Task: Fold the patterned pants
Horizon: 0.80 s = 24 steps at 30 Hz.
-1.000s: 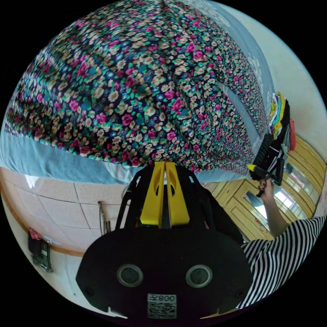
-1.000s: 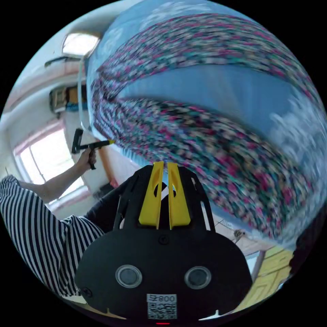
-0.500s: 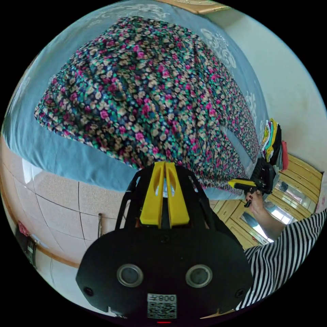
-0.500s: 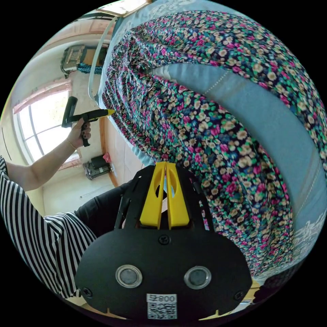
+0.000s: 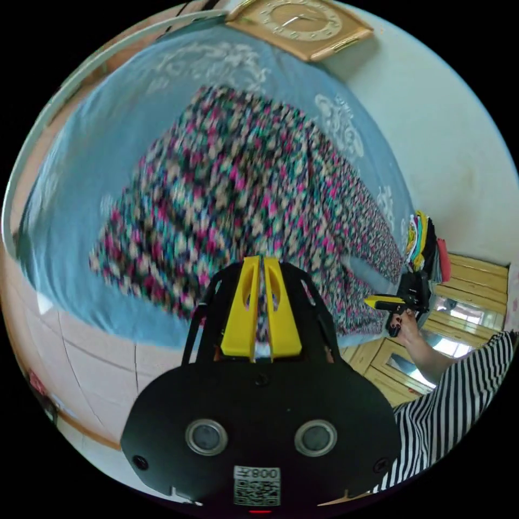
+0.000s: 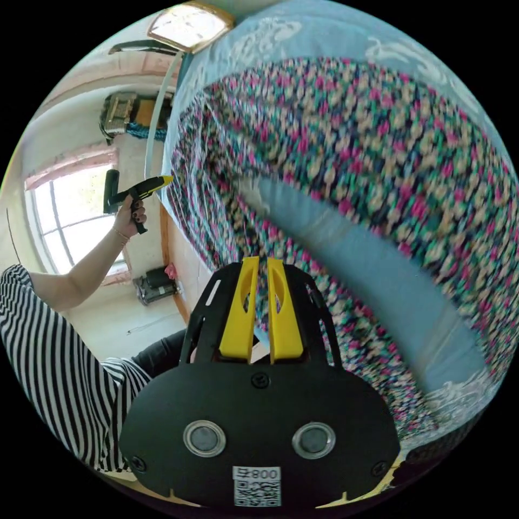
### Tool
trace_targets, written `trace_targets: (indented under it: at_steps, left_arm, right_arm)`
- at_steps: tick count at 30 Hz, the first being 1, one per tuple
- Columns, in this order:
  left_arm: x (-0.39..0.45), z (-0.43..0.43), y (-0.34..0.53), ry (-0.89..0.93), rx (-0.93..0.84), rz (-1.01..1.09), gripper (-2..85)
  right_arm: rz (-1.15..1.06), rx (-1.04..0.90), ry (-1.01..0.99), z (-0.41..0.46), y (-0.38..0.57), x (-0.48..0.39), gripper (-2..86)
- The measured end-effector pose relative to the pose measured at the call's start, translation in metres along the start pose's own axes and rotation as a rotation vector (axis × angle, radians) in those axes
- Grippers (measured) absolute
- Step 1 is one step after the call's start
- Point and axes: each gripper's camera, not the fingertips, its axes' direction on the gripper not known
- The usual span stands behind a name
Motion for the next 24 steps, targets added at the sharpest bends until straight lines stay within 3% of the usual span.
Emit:
trace_targets:
  at_steps: [5, 10, 16, 21, 24]
  left_arm:
    - [0.013, -0.040, -0.099, -0.161, 0.079, 0.121, 1.5]
    - [0.016, -0.057, -0.166, -0.363, 0.034, 0.113, 1.4]
    - [0.028, -0.064, -0.204, -0.396, -0.039, 0.142, 0.6]
    - [0.044, -0.114, -0.214, -0.383, 0.164, 0.128, 0.2]
    - [0.041, -0.118, -0.228, -0.348, 0.157, 0.076, 0.3]
  right_arm:
    - [-0.108, 0.158, 0.169, -0.054, -0.087, -0.003, 6.2]
    - [-0.120, 0.200, 0.259, -0.078, -0.137, 0.003, 6.9]
    - [-0.121, 0.106, 0.356, -0.065, -0.168, 0.012, 6.3]
    - [-0.124, 0.126, 0.347, -0.072, -0.174, 0.014, 4.2]
    - [-0.108, 0.164, 0.350, -0.078, -0.176, 0.015, 4.8]
